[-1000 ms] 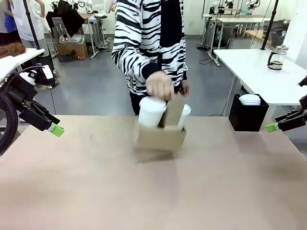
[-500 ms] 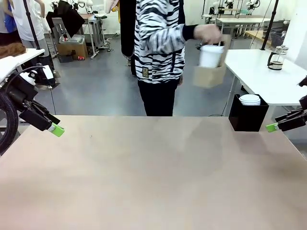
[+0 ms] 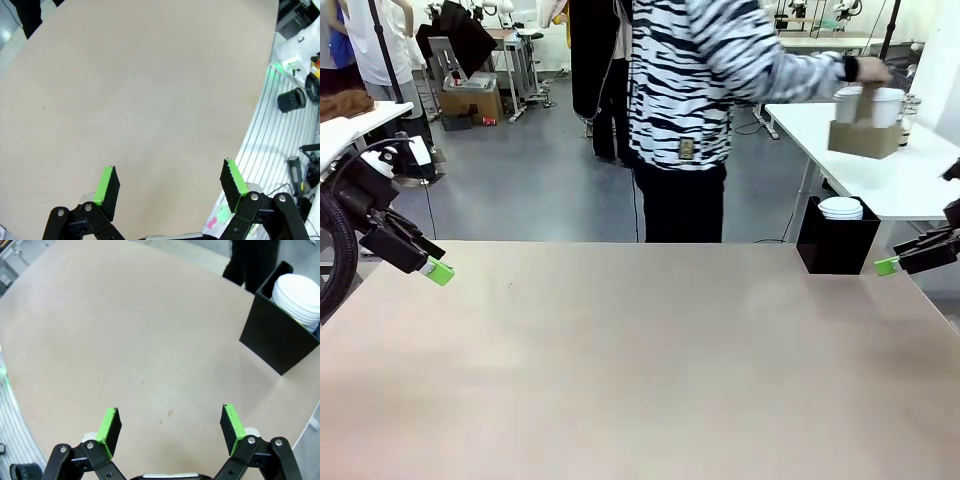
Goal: Pour a drink into a cup and package it in a carrier.
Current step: Insert the held 600 ml Paper Cup into the Cup Carrier.
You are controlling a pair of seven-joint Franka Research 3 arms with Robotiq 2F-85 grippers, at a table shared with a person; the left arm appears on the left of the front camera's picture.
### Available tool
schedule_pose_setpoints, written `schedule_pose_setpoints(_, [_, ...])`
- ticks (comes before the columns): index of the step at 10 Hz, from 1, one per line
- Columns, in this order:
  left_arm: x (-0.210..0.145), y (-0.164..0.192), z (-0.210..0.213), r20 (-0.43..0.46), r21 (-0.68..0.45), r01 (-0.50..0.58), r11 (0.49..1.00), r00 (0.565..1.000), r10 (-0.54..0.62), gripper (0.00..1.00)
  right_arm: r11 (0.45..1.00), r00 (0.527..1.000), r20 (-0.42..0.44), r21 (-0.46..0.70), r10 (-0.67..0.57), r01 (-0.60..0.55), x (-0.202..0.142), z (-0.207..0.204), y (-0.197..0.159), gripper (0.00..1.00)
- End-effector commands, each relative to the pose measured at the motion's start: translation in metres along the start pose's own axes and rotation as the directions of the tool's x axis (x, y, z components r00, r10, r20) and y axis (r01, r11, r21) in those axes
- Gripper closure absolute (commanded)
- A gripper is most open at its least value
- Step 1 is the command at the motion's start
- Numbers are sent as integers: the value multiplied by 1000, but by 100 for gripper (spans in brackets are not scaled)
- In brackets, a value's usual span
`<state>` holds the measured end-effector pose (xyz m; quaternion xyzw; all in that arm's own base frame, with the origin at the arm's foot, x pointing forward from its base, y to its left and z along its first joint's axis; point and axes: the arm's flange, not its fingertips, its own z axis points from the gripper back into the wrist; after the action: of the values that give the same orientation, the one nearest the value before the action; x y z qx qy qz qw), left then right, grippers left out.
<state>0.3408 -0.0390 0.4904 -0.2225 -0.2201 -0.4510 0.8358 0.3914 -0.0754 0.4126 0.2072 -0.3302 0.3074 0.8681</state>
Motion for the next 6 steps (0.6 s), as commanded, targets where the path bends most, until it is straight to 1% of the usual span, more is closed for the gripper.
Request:
schedule_pose_setpoints(1, [0,1,0,21,-18,12,1000,1000,-12,0,1000,1000,-13,-10,7,-7,-1,1,-1,0])
schedule_pose_setpoints(6, [0,1,0,21,-18,12,1000,1000,-12,0,1000,1000,-13,-10,7,-7,-1,1,-1,0])
